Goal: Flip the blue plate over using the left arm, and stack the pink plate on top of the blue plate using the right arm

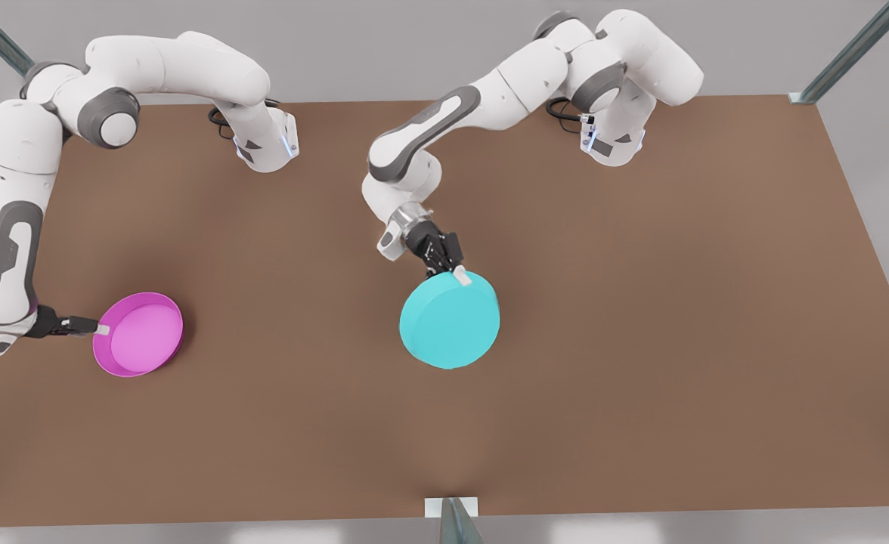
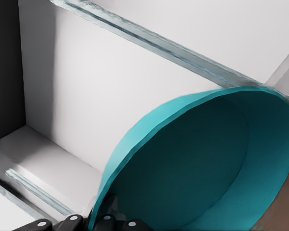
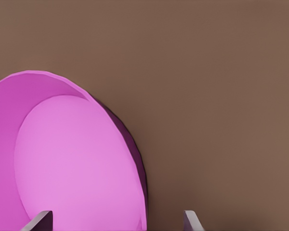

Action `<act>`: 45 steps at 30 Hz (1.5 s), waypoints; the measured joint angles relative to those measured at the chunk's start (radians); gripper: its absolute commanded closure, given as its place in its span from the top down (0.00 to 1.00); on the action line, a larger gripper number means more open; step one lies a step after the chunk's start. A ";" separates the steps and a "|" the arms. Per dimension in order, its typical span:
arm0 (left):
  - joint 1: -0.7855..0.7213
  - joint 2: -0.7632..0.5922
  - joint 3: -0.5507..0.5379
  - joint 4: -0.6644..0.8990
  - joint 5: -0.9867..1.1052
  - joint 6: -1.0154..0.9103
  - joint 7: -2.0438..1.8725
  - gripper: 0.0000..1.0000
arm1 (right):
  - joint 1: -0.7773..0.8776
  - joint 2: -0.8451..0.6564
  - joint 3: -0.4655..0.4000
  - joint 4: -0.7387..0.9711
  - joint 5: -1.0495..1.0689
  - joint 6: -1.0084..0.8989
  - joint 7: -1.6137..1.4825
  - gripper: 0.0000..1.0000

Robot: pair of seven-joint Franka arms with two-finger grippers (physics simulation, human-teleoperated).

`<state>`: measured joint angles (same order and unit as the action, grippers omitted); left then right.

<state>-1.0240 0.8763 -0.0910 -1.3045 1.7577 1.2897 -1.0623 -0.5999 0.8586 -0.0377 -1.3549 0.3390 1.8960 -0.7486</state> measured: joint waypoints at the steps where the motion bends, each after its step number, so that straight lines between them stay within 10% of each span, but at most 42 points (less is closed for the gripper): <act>1: -0.014 0.009 0.012 -0.001 0.026 -0.034 0.000 0.21 | 0.010 0.002 0.000 0.000 -0.035 0.024 0.001 1.00; 27: -0.157 0.225 -0.015 0.013 -0.219 -0.097 -0.207 0.25 | 0.034 0.017 0.002 0.002 -0.041 0.039 -0.098 0.91; 28: -0.157 0.225 -0.017 0.014 -0.241 -0.090 -0.208 0.30 | 0.034 0.019 0.002 0.002 -0.041 0.044 -0.100 0.91; 30: -0.159 0.226 -0.026 0.013 -0.282 -0.083 -0.207 0.79 | 0.034 0.022 0.002 0.002 -0.041 0.044 -0.103 0.91; 32: -0.170 0.225 -0.026 0.008 -0.306 -0.054 -0.185 0.97 | 0.034 0.020 0.002 0.002 -0.041 0.044 -0.106 0.92; 37: -0.171 0.147 -0.073 0.016 -0.409 -0.020 0.082 1.00 | 0.034 0.026 0.002 0.003 -0.041 0.044 -0.101 0.93; 40: -0.173 0.141 -0.075 0.016 -0.516 -0.024 0.190 1.00 | 0.034 0.027 0.002 0.002 -0.041 0.045 -0.105 0.59; 45: -0.177 0.120 -0.074 0.024 -0.727 -0.116 0.406 1.00 | 0.034 0.031 0.002 0.005 -0.043 0.047 -0.107 0.62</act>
<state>-1.2007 0.9964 -0.1651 -1.2809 1.0309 1.1735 -0.6566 -0.5660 0.8898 -0.0353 -1.3500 0.2960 1.9428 -0.8560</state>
